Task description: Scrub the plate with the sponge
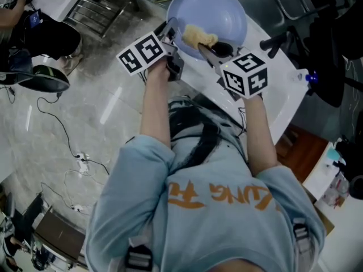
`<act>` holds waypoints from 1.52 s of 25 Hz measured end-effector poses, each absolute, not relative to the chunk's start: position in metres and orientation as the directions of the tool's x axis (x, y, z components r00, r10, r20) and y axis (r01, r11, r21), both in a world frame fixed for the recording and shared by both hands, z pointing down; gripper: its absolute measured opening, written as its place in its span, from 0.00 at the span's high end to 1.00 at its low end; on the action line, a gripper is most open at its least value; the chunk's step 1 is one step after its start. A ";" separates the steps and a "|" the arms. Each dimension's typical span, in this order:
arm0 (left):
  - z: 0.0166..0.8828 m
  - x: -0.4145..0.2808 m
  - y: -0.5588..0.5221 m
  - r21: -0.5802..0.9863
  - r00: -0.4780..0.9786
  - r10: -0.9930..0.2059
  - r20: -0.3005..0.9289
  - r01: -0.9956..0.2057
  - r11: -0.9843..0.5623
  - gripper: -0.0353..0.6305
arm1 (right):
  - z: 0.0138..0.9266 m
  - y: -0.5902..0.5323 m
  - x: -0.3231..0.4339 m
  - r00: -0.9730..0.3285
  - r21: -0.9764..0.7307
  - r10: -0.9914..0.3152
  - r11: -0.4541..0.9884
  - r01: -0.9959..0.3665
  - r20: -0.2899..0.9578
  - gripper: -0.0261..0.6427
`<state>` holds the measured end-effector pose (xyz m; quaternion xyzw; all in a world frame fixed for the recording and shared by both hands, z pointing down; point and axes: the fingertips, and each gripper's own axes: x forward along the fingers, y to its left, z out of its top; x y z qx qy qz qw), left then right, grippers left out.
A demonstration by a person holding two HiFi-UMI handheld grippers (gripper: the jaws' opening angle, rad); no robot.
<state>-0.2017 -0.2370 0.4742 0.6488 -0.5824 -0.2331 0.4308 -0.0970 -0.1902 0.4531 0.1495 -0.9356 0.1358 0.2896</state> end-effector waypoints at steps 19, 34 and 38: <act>0.482 -0.226 -0.213 0.840 0.119 -0.969 0.218 -0.529 0.124 0.88 | 0.476 -0.221 -0.023 -0.673 -0.100 -0.332 0.850 -0.518 0.661 0.88; 0.489 -0.178 -0.209 0.811 0.179 -0.943 0.279 -0.570 0.132 0.87 | 0.442 -0.248 0.045 -0.673 -0.150 -0.603 0.687 -0.711 0.428 0.88; 0.496 -0.189 -0.186 0.799 0.141 -0.940 0.312 -0.574 0.179 0.87 | 0.444 -0.245 0.032 -0.696 -0.199 -0.609 0.681 -0.705 0.380 0.88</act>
